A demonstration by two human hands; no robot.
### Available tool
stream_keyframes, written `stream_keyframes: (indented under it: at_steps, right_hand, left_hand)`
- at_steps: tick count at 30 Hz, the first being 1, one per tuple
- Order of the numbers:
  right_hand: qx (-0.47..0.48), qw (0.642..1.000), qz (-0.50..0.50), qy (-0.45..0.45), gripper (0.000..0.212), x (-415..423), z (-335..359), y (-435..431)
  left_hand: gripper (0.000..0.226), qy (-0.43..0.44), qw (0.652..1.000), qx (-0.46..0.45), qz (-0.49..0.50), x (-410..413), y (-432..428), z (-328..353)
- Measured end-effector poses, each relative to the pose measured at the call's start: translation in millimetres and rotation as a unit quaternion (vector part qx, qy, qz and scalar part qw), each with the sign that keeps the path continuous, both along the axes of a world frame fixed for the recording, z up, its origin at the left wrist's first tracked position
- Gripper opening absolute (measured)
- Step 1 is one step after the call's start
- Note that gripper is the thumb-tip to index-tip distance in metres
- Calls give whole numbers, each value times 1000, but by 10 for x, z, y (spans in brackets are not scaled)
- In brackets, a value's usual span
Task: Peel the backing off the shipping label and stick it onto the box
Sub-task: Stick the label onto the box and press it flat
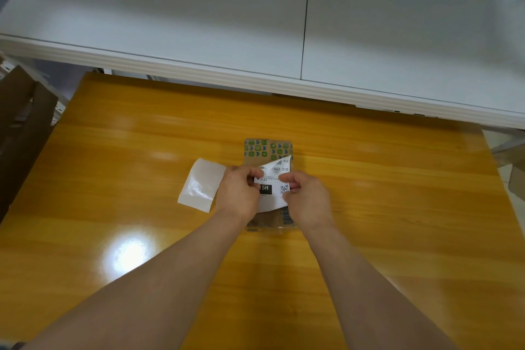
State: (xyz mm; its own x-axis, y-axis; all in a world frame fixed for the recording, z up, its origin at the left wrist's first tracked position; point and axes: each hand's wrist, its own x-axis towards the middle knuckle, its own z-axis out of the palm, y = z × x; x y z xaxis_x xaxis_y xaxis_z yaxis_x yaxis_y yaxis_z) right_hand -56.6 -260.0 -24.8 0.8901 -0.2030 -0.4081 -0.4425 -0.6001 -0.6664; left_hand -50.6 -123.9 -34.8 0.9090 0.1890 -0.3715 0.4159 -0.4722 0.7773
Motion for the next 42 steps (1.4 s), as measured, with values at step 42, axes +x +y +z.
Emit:
stream_keyframes:
  at_steps: [42]
  right_hand:
    - [-107, 985, 132, 22, 52, 124, 2, 37]
  left_hand:
    - [51, -13, 986, 86, -139, 3, 35, -82]
